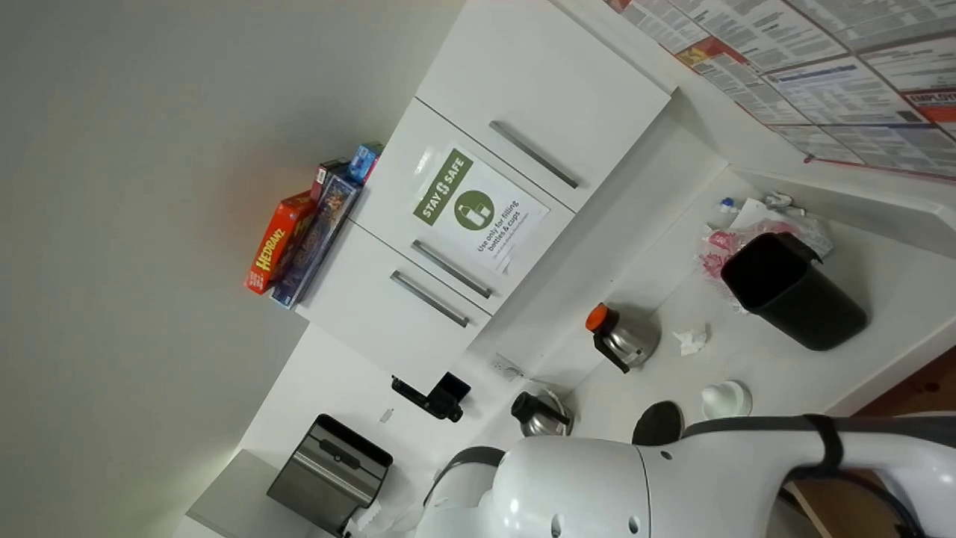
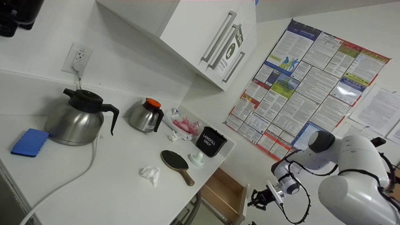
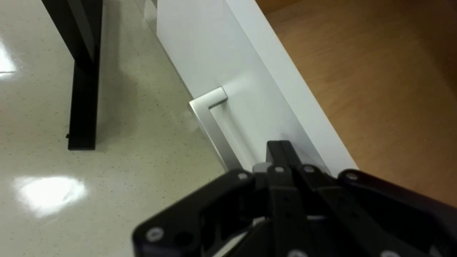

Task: Close the drawer

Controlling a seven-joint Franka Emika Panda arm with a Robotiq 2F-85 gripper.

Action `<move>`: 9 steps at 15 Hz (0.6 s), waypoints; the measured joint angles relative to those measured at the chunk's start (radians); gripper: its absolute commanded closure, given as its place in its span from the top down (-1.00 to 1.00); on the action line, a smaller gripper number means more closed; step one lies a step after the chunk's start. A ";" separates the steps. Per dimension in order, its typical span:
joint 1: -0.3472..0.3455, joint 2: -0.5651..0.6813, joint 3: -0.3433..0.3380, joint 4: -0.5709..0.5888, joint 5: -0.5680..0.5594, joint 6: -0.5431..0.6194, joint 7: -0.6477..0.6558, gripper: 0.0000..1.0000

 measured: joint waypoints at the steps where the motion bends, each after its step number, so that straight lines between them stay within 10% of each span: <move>1: 0.000 0.000 0.000 0.000 0.000 0.000 0.000 -0.98; 9: 0.004 0.007 0.041 -0.001 0.105 0.000 0.000 -1.00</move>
